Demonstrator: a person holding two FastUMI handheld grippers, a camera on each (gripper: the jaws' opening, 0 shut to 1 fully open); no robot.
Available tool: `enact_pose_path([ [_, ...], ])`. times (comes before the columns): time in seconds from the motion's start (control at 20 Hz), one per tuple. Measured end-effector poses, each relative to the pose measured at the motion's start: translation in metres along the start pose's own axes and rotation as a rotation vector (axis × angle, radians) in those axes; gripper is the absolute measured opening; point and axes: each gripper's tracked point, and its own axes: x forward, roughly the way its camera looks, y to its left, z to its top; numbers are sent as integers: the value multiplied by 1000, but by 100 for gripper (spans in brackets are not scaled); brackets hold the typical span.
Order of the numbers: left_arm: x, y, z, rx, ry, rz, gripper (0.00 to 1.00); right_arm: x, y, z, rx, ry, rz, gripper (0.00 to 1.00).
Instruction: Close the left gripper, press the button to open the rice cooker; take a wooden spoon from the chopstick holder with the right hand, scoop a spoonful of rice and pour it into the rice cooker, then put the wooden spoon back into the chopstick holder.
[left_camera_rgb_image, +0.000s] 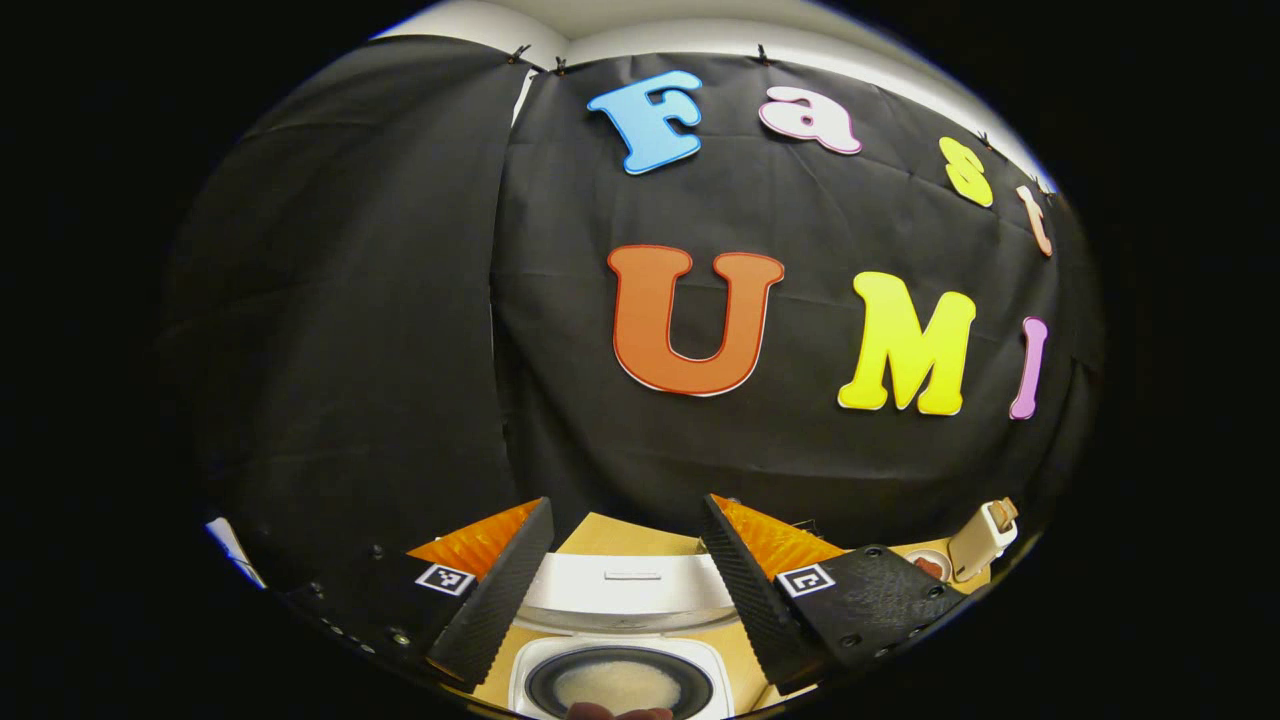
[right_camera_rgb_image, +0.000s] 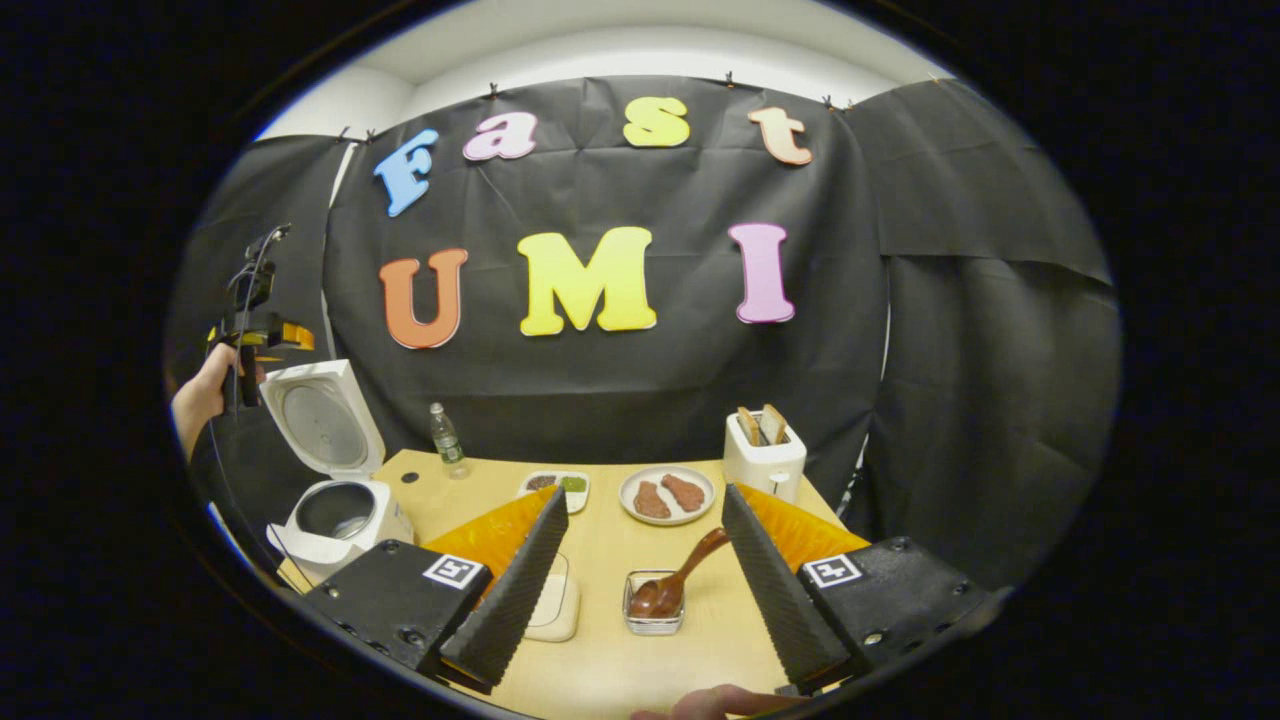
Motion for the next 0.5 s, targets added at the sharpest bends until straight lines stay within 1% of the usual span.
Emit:
enact_pose_path([
  [0.25,15,3,-14,10,52,-13,94,-6,-12,-6,48,11,-53,100],
  [0.5,18,2,-21,34,85,-12,96,-12,-7,-5,50,2,-58,100],
])
